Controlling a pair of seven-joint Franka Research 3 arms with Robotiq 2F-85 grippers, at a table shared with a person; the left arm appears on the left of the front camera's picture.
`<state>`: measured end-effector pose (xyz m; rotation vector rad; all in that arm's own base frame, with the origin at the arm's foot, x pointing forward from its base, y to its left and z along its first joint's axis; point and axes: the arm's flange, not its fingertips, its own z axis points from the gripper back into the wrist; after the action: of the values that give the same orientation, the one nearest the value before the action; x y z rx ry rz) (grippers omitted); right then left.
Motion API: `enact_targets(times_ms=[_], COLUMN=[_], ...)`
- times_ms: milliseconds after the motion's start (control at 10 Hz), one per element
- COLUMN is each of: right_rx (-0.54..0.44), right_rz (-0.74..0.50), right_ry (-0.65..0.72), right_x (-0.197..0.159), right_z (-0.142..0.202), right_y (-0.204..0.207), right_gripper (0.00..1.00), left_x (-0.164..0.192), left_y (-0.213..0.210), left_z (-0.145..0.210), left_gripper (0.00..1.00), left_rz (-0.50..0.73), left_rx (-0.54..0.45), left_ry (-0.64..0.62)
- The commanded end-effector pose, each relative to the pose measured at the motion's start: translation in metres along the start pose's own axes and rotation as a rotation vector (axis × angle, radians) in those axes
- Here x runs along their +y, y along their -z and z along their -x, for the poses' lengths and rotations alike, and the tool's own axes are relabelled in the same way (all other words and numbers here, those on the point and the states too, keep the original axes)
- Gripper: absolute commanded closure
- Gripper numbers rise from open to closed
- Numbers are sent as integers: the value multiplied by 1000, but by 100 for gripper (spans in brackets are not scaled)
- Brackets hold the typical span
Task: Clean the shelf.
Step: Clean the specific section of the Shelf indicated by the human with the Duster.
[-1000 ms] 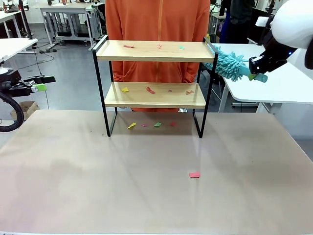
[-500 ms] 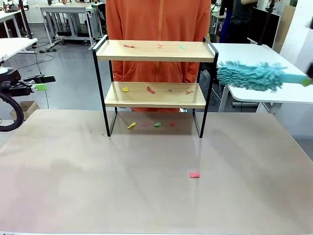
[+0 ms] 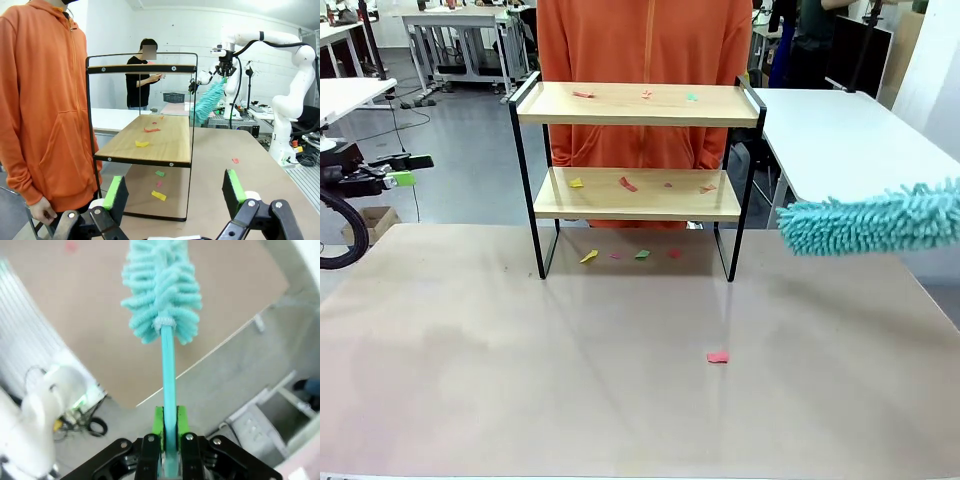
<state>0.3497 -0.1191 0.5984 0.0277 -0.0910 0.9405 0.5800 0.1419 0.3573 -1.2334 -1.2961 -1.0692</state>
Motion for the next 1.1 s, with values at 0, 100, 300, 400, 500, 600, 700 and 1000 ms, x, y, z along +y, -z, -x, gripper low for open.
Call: enact_targets(times_ms=[0, 100, 300, 400, 500, 600, 700, 1000], right_rx=[-7, 15, 61, 72, 78, 73, 45, 96], right_rz=[-37, -53, -86, -85, -86, -87, -112, -104], right_ry=[-276, -391, -561, -606, -631, -631, -588, -617], right_x=[32, 49, 81, 92, 99, 102, 101, 108], right_z=[-4, -17, -51, -65, -76, -84, -89, -86], right_y=[-5, 0, 15, 21, 26, 29, 30, 28], right_gripper=[87, 87, 87, 87, 87, 87, 87, 87], left_x=[-4, -4, -4, -4, -4, -4, -4, -4], left_y=[1, 1, 1, 1, 1, 1, 1, 1], left_z=[-2, -2, -2, -2, -2, -2, -2, -2], left_gripper=[0, 0, 0, 0, 0, 0, 0, 0], left_rz=[-3, -3, -3, -3, -3, -3, -3, -3], left_rx=[10, 10, 10, 10, 10, 10, 10, 10], left_ry=[4, 4, 4, 4, 4, 4, 4, 4])
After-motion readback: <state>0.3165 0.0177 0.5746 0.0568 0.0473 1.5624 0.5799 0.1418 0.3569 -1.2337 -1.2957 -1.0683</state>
